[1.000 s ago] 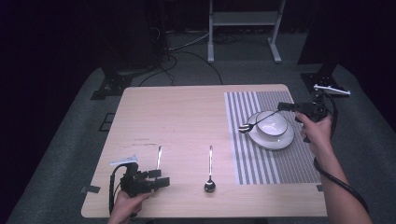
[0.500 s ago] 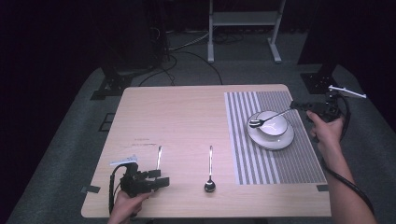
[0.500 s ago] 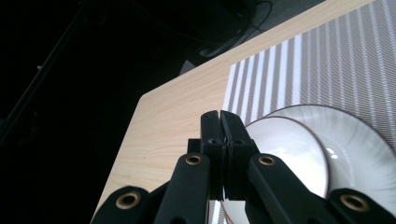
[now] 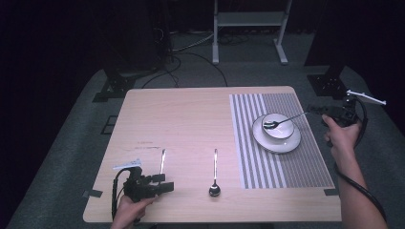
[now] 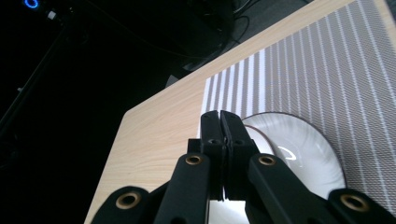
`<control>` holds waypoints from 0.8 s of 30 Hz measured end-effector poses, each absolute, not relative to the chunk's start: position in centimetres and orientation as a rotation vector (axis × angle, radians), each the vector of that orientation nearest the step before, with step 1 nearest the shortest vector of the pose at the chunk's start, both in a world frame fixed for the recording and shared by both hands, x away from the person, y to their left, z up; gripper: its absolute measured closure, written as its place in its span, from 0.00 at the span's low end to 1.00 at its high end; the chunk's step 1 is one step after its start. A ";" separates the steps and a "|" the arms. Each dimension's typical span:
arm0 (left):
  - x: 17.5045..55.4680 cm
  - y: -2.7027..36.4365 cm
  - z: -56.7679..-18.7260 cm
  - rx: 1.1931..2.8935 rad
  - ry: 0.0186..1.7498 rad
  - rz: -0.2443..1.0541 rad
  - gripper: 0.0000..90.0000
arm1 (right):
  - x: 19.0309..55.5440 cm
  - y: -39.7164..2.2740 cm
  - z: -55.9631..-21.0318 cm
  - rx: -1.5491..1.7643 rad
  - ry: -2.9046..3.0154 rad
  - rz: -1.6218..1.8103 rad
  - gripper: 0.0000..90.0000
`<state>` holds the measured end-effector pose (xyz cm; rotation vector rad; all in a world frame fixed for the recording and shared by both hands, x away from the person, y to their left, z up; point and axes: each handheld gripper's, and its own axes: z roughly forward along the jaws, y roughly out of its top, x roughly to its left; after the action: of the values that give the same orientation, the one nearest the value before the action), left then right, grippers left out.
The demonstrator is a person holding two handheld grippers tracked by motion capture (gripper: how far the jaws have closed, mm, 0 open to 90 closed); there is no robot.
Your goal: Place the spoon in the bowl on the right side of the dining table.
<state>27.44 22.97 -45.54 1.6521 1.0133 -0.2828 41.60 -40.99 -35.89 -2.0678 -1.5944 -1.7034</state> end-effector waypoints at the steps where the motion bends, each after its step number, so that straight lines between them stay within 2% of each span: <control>1: 27.4 23.0 -45.5 1.652 1.014 -0.283 0.04 | 41.6 -41.1 -36.0 -2.071 -1.593 -1.702 0.99; 24: 27.5 23.0 -45.7 1.659 1.017 -0.282 0.04 | 41.5 -41.9 -38.1 -2.181 -1.572 -1.650 0.99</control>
<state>27.45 22.97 -45.71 1.6591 1.0168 -0.2817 41.46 -41.95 -38.11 -2.1808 -1.5723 -1.6497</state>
